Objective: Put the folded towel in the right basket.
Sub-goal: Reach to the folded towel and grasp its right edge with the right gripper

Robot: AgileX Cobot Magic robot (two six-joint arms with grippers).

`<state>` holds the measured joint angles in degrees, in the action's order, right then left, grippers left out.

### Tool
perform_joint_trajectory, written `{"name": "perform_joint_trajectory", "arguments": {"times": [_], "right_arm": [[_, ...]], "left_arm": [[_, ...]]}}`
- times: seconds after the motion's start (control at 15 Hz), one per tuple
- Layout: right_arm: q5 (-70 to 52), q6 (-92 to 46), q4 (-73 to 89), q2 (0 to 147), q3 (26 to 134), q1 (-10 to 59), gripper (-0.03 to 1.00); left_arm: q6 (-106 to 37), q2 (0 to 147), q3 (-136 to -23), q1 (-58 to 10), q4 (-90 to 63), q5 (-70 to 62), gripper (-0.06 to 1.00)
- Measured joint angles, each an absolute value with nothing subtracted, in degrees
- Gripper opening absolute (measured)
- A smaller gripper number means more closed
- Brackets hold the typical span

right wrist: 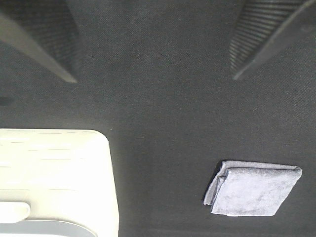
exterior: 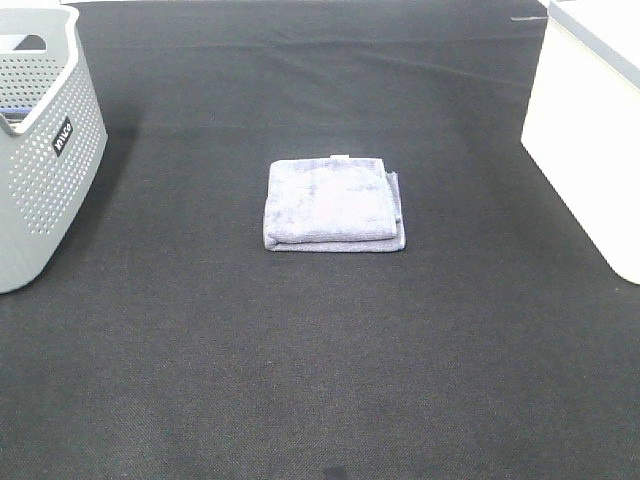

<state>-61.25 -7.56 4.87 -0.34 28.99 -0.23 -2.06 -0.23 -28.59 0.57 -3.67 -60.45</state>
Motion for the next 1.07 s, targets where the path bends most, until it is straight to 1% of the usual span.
{"name": "perform_joint_trajectory", "arguments": {"times": [1.07], "right_arm": [[-61.2, -7.6, 4.9, -0.3, 29.0, -0.2, 0.77]], "left_arm": [[-2.1, -0.2, -28.6, 0.6, -3.7, -60.4, 0.97]]}}
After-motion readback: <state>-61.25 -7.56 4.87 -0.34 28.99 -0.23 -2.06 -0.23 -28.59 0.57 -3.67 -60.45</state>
